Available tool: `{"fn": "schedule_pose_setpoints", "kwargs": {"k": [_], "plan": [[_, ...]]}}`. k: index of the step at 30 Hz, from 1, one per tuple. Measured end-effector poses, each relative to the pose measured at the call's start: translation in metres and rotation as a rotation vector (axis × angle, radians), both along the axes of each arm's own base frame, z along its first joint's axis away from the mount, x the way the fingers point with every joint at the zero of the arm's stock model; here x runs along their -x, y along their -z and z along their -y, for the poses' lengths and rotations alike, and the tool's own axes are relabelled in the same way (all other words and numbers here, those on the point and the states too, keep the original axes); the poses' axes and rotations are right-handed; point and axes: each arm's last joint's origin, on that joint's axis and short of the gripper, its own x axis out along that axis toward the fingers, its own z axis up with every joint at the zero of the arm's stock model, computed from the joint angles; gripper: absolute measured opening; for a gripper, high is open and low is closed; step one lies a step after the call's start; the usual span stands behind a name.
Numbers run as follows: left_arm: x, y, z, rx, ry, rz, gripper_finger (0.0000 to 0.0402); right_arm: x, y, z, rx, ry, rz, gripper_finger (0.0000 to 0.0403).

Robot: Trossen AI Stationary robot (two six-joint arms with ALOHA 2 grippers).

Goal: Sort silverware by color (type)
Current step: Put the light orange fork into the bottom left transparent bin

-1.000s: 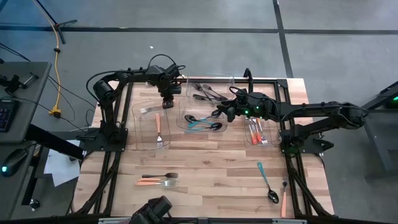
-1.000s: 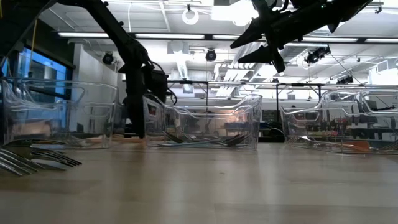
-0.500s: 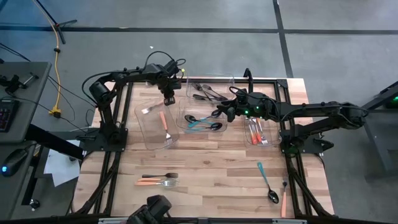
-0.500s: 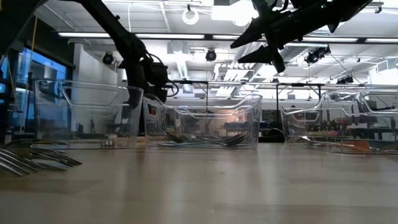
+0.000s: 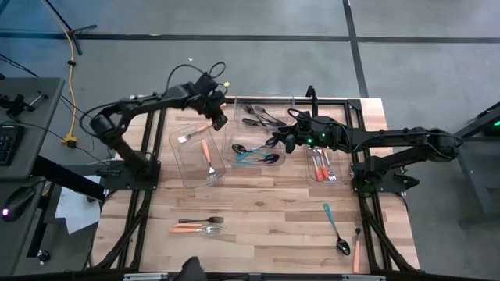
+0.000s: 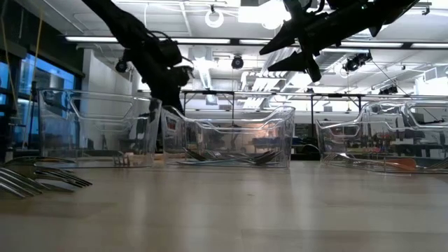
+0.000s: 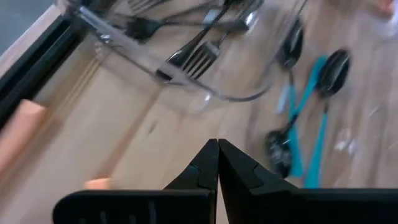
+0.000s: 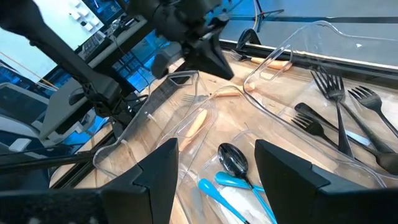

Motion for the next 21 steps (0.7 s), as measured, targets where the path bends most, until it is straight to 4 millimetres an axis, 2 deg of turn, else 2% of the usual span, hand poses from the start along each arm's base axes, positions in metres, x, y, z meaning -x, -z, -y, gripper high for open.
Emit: {"fn": "schedule_pose_setpoints", "kwargs": {"k": [3,10,21], "plan": [[0.009,0.004,0.016,-0.015,-0.088,0.021,0.0,0.0,0.0,0.0,-0.001,0.0,-0.003,0.0197],[0.027,0.021,0.05,-0.131,-0.239,-0.098,0.0,0.0,0.0,0.0,0.01,-0.003,-0.008,0.0197],[0.011,0.022,0.085,-0.111,-0.172,-0.078,0.0,0.0,0.0,0.0,0.023,-0.008,-0.012,0.0197]]}}
